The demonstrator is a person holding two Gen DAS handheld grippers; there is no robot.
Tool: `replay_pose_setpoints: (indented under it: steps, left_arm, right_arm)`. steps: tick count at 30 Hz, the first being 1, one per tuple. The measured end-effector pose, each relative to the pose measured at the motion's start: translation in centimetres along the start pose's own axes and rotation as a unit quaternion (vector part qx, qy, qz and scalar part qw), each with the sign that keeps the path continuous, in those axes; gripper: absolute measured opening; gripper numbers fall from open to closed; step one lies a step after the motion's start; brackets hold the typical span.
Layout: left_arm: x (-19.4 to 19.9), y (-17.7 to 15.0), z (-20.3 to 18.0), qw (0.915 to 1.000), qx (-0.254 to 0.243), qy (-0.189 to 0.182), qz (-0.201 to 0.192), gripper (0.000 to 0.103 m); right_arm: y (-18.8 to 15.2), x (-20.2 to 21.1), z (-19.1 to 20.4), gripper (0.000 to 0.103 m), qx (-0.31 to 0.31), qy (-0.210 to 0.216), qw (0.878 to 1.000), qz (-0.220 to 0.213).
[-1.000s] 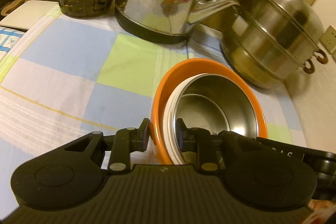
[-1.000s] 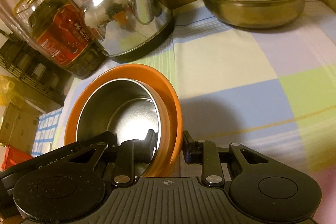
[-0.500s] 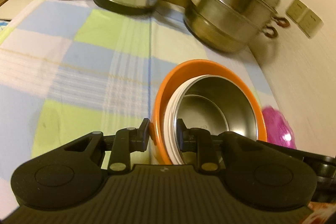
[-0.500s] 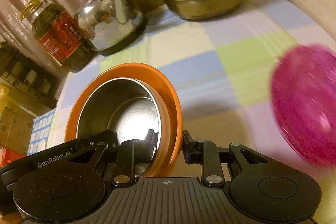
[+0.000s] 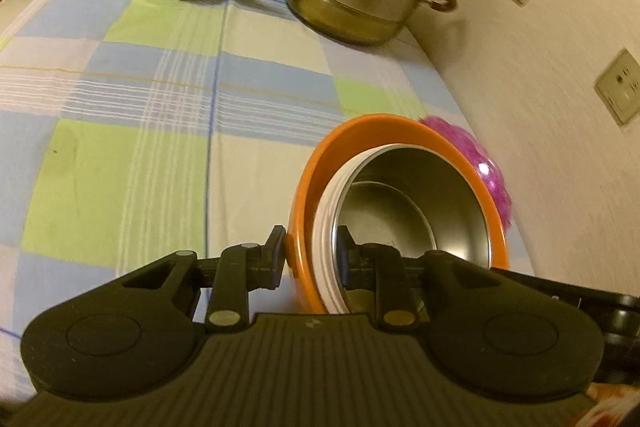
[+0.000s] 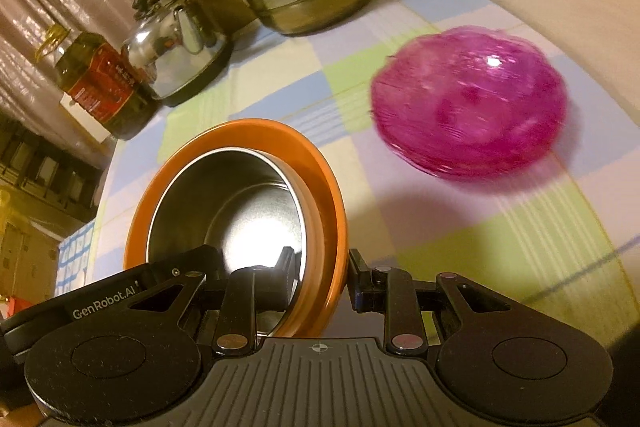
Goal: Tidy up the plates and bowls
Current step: 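Lift the orange bowl stack and carry it toward the pink dishes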
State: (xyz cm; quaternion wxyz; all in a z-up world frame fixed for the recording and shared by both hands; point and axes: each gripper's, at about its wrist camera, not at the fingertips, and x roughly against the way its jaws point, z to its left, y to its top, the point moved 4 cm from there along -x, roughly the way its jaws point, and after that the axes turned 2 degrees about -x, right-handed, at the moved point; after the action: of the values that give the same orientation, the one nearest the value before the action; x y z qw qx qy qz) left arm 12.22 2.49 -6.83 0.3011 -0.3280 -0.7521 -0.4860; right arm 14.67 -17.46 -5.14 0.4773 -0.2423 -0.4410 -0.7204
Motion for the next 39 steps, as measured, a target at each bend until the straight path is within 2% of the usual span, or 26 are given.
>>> replay_pose_setpoints:
  steps: [10,23,31,39]
  left_arm:
    - [1.4,-2.2,-3.8,0.9996,-0.025,-0.008,0.006,0.023]
    - [0.9,-2.8,-7.1,0.9985,-0.050,-0.017,0.017,0.023]
    - [-0.4,-1.7,-9.6,0.9971,-0.068,-0.029,0.020,0.023]
    - [-3.1,0.8,-12.3,0.9956,-0.079,-0.044,0.025,0.023]
  right_arm:
    - [-1.6,3.9,-2.8,0.027,-0.010,-0.007,1.000,-0.009]
    - [-1.8,6.2,-5.6,0.027,-0.032,-0.010,0.999,-0.022]
    - [-0.3,7.3,-7.4,0.027,-0.049,-0.015,0.998,-0.035]
    - [3.1,7.3,-9.3,0.027,-0.061,-0.021,0.997,-0.046]
